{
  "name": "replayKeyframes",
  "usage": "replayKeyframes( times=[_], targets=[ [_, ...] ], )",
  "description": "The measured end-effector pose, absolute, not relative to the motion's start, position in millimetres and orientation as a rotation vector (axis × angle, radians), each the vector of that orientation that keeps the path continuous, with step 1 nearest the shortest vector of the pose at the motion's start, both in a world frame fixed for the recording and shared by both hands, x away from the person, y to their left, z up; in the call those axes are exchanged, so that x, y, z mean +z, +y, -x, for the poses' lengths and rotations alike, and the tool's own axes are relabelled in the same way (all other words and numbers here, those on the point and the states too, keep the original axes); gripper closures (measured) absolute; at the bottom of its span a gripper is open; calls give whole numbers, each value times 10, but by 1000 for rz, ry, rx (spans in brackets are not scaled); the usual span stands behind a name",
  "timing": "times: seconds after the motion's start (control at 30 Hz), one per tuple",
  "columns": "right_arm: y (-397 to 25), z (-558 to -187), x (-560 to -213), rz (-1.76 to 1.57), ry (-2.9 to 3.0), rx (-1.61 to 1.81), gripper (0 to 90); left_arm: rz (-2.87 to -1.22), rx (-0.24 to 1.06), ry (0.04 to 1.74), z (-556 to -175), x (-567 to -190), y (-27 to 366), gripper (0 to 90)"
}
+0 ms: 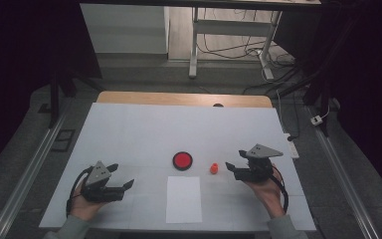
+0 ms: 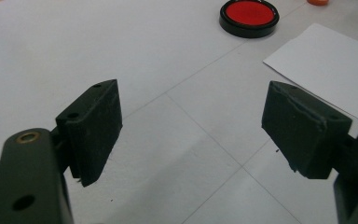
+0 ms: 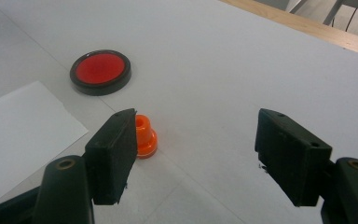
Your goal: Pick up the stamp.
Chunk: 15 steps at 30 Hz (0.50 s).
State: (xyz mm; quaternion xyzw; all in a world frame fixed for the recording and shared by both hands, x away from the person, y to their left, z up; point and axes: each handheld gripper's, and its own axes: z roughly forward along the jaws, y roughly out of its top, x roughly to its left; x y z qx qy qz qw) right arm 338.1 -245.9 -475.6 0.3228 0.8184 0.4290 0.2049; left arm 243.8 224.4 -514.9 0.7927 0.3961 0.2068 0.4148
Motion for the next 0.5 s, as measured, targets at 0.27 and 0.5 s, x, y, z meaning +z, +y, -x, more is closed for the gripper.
replayKeyframes(
  times=[0.27, 0.5],
  targets=[
    [-2363, -3414, -4820, -872, 2313, 1196, 305, -1994, 518, 995, -2439, -5155, 2242, 202],
    [-2313, -3427, -4844, -867, 2325, 1196, 315, -1995, 517, 997, -2444, -5159, 2244, 203]
  ],
)
